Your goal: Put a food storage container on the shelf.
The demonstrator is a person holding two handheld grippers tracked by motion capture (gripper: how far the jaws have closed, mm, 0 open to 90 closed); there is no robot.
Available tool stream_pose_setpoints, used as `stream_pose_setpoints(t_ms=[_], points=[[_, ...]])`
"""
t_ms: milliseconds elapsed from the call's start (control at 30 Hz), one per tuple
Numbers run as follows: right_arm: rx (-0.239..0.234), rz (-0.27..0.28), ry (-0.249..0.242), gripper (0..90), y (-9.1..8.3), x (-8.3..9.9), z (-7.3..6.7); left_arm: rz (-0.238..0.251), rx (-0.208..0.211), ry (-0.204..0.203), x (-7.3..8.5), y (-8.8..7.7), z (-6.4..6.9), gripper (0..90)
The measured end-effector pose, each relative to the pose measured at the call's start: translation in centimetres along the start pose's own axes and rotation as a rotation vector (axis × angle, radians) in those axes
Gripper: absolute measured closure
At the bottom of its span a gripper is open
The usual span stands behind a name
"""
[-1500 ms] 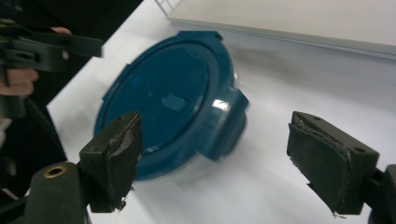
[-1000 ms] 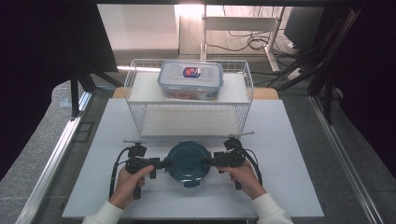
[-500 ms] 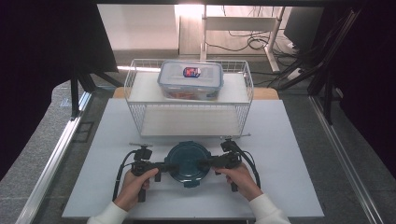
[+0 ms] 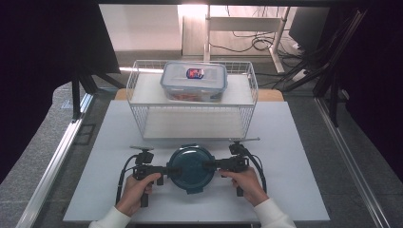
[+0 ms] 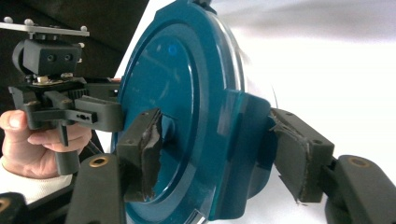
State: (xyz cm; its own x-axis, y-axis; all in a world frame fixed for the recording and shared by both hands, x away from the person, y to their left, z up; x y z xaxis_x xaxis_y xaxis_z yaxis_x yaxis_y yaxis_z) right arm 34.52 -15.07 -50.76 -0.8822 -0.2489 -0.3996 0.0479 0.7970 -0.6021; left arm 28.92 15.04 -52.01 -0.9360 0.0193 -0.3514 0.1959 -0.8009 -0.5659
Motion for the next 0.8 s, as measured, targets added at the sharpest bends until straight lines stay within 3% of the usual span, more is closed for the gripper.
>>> stream_pose_setpoints(t_ms=[133, 467, 800], points=[[0.007, 0.022, -0.007, 39.2, -0.3, 0.5, -0.4, 0.005, -0.005, 0.012, 0.3, -0.3, 0.6, 37.9], [0.031, 0.03, -0.091, 39.7, -0.9, 1.3, -1.5, 0.031, -0.038, 0.053, 0.6, -1.0, 1.6, 40.2], [0.046, 0.069, -0.135, 39.7, -1.8, 1.1, -2.8, 0.048, -0.01, 0.091, 0.4, -1.9, 2.3, 41.3]])
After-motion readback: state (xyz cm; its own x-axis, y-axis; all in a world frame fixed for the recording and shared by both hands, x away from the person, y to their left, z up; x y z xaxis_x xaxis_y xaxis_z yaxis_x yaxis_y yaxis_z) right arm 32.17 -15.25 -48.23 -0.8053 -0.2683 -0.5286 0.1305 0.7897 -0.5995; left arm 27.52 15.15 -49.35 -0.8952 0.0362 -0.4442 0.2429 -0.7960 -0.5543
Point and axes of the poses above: each handheld gripper's, and its own axes: y roughly forward along the jaws, x roughly out of its underside, z roughly to its right, the point moved 1 cm from there along y, roughly forward along the jaws, and after that the axes turned 7 degrees about -z, right-handed, at the moved point
